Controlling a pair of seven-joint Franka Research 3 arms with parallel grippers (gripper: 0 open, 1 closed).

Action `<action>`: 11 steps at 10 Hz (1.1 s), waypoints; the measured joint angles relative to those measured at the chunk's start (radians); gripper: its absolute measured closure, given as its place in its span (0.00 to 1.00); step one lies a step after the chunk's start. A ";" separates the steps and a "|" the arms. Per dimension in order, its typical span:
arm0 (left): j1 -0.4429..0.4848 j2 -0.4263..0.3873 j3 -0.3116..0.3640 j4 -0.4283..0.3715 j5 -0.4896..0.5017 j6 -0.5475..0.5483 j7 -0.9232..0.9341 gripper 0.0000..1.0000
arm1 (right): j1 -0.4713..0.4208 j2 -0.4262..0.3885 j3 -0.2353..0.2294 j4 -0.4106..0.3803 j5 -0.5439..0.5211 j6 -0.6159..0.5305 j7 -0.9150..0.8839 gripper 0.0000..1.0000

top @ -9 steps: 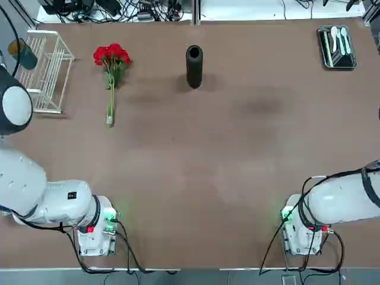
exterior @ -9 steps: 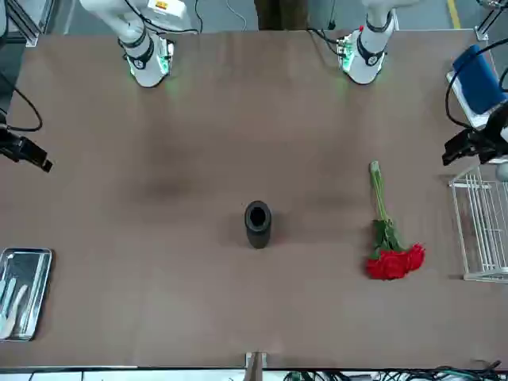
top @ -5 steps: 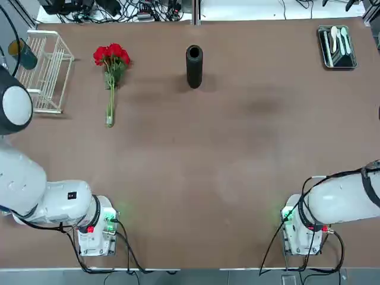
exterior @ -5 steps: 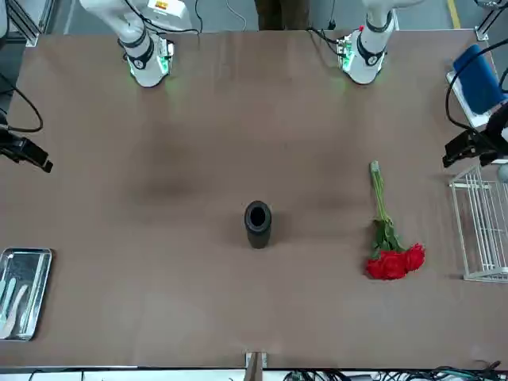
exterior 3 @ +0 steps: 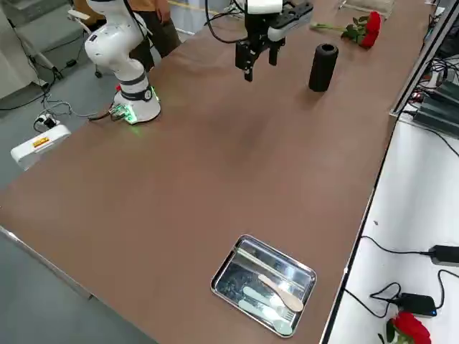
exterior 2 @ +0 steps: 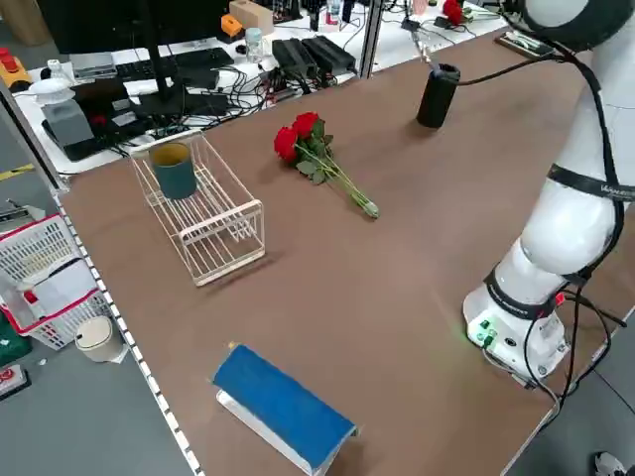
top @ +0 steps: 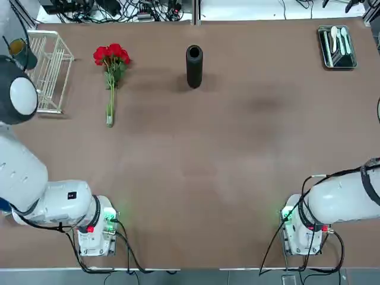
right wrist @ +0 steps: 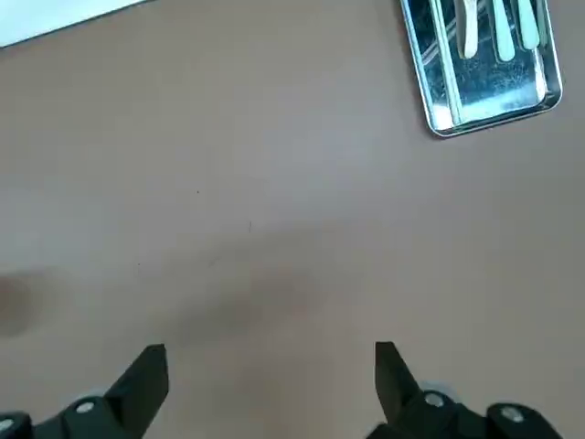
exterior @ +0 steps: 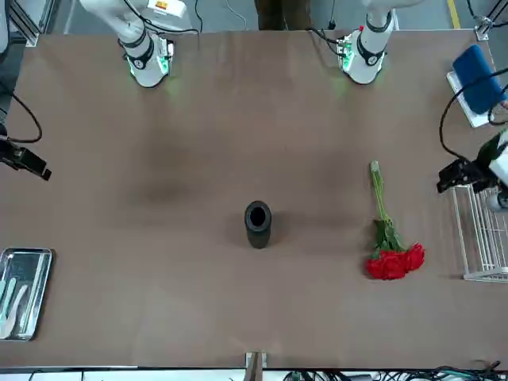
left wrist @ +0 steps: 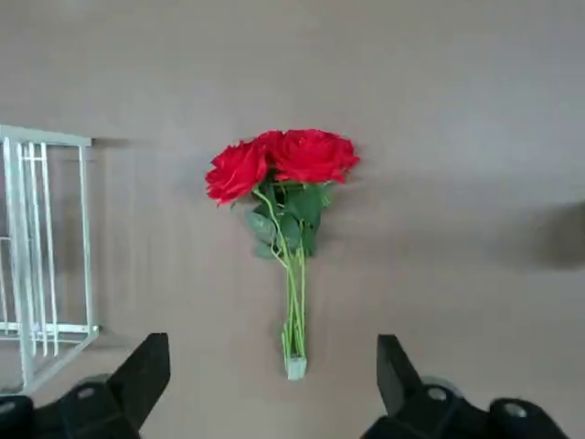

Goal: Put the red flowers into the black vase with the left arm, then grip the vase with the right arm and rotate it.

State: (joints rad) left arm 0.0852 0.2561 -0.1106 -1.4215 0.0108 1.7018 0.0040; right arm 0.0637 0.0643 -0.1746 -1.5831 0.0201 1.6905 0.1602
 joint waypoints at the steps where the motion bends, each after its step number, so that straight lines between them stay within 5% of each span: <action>1: 0.007 0.026 0.000 -0.026 0.000 0.061 0.001 0.00 | 0.000 0.001 0.005 -0.001 0.000 0.001 0.000 0.00; 11: 0.057 -0.007 0.001 -0.658 0.000 0.668 -0.123 0.00 | -0.001 0.001 0.015 -0.005 0.000 0.006 0.000 0.00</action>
State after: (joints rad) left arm 0.1419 0.2488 -0.1096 -2.0798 0.0108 2.3702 -0.1188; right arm 0.0627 0.0652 -0.1593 -1.5879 0.0201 1.6969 0.1603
